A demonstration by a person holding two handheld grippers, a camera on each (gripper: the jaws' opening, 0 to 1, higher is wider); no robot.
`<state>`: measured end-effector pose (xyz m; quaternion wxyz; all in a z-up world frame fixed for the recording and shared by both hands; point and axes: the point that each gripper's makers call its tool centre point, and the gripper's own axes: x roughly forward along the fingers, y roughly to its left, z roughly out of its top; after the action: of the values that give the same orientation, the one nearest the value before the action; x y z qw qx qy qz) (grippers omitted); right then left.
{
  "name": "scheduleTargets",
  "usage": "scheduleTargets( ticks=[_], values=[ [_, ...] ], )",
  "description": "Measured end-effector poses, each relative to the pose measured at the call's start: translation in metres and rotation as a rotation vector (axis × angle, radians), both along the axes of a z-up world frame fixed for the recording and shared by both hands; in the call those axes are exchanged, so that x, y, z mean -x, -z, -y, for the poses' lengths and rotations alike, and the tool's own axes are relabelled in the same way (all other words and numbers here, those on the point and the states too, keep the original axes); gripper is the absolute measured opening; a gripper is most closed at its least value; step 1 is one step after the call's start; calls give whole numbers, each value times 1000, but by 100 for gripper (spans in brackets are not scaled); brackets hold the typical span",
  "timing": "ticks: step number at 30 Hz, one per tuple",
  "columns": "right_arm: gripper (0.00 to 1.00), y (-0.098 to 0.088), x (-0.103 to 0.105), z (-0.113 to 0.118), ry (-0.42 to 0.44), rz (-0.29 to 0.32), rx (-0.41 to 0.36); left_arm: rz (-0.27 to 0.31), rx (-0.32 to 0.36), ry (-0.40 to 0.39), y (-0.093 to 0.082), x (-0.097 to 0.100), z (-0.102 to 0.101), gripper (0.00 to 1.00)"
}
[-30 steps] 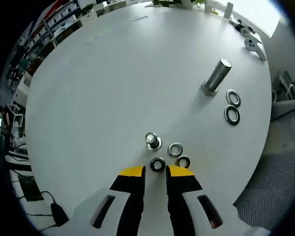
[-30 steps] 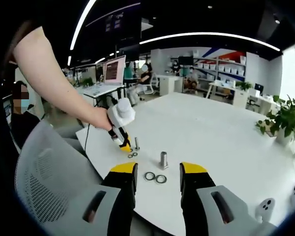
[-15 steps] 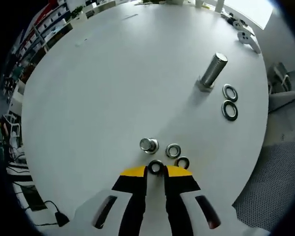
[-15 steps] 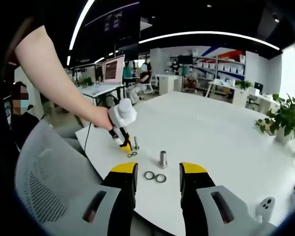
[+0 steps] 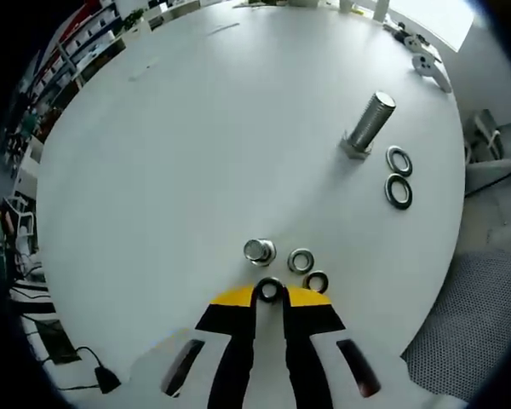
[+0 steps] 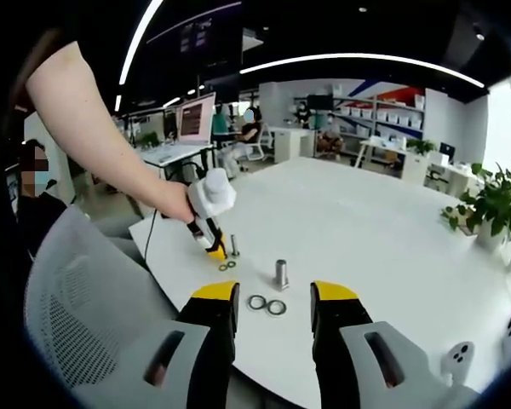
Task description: Place the washer onto the threaded stud by aligning its center hole with the stud, sliding it down to the base, and recovering from edge contact or off-axis alignment until the washer reaches the visible bottom stop.
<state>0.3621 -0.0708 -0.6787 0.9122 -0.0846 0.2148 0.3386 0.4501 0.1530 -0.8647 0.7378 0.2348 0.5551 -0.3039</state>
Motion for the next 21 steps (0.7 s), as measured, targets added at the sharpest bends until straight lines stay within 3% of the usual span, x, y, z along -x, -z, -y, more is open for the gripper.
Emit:
scheduleTargets(
  ticks=[9, 21],
  values=[
    [35, 0, 0, 0, 0, 1, 5, 15, 10, -6, 1, 3, -1, 9],
    [35, 0, 0, 0, -5, 2, 4, 130, 52, -13, -37, -3, -2, 9]
  ],
)
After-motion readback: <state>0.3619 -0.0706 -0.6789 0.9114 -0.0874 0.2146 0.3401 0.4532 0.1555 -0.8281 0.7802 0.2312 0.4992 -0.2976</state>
